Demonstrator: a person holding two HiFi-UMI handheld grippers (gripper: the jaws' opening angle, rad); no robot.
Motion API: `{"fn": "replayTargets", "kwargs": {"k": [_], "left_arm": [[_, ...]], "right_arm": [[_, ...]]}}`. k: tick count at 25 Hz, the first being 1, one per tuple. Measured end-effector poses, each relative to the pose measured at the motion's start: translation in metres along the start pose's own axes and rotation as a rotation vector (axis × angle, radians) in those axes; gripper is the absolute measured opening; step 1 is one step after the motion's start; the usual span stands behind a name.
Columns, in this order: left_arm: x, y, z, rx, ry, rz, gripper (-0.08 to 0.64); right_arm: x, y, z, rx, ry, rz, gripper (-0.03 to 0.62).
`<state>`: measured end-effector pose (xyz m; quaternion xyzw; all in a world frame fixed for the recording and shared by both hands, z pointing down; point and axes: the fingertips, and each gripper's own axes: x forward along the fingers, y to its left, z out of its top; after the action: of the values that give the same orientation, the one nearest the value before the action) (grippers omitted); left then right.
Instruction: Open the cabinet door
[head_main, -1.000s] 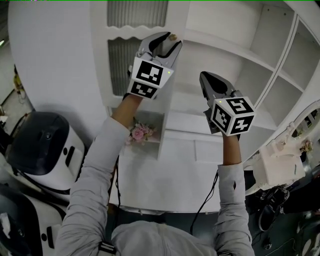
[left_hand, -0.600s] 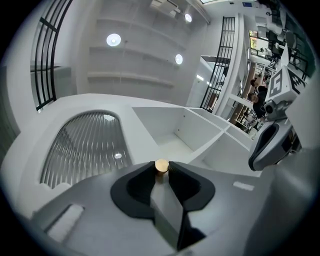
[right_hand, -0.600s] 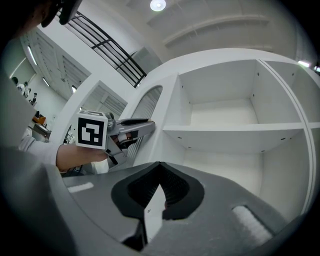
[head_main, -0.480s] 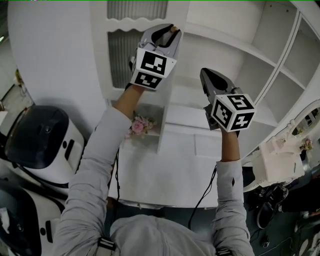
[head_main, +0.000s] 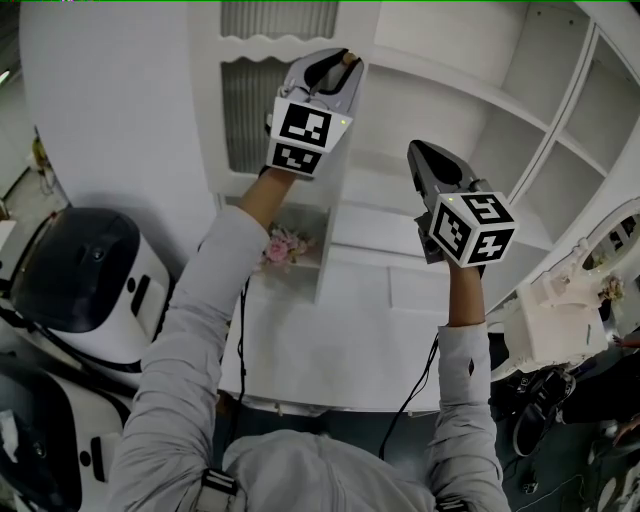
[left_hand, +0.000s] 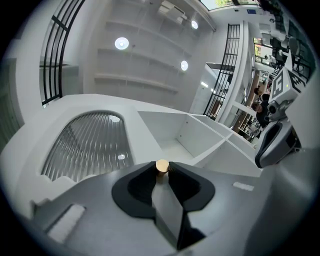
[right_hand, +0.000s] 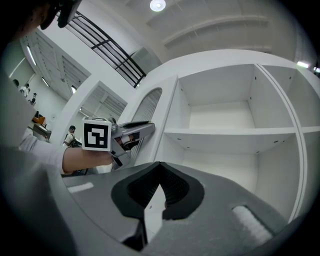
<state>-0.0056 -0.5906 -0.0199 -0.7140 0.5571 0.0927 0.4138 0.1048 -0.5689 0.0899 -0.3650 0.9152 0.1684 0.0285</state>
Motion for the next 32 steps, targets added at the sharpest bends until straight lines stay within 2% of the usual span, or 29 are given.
{"fn": "replayTargets", "kwargs": {"k": [11, 22, 32], "left_arm": [[-0.032, -0.001, 0.034, -0.051, -0.114, -0.034, 0.094], [-0.060, 0.001, 0.054, -0.102, -0.168, -0.066, 0.091], [-0.087, 0.004, 0.072, -0.199, -0.214, -0.118, 0.091]], "right_arm": [[-0.008, 0.027, 0.004, 0.001, 0.013, 0.001, 0.002], [-0.018, 0.058, 0.017, -0.007, 0.014, -0.022, 0.002], [-0.022, 0.097, 0.038, -0.026, -0.042, -0.007, 0.002]]}}
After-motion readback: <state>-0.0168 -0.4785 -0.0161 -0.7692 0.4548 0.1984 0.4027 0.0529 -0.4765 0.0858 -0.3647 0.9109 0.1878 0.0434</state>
